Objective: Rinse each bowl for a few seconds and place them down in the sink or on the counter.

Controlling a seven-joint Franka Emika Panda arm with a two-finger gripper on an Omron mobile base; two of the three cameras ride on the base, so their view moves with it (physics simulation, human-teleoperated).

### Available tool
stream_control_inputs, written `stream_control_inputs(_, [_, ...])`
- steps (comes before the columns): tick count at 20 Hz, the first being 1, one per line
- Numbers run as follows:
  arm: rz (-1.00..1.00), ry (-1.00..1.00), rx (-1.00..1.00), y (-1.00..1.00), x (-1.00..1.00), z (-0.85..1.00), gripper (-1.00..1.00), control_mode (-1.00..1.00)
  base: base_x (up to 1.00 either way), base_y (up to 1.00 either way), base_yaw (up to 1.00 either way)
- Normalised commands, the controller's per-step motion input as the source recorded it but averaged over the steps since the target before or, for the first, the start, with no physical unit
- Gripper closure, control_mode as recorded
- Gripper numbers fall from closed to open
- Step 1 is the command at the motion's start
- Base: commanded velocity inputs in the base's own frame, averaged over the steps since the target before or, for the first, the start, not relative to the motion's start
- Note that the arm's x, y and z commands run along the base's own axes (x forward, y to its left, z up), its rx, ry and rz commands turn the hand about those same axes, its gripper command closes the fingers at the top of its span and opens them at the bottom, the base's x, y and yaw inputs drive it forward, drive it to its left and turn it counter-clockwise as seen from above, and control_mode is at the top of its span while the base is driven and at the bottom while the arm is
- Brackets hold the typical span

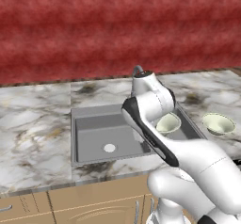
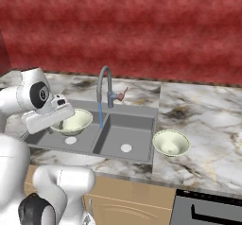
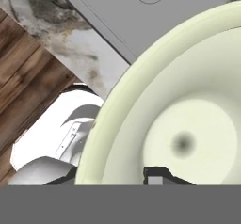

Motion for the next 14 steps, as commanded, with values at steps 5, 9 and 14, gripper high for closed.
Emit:
stream_control_inputs(5, [0.03, -0.01, 0.03, -0.68, 0.0, 0.0, 1.0, -1.0, 0.0, 0.0, 0.0])
stream_control_inputs(9, [0.14, 0.0, 0.02, -0.6, 0.0, 0.0, 1.0, -1.0, 0.0, 0.0, 0.0])
stream_control_inputs(14, [0.26, 0.0, 0.01, -0.42, 0.14, 0.0, 1.0, -1.0, 0.0, 0.0, 0.0])
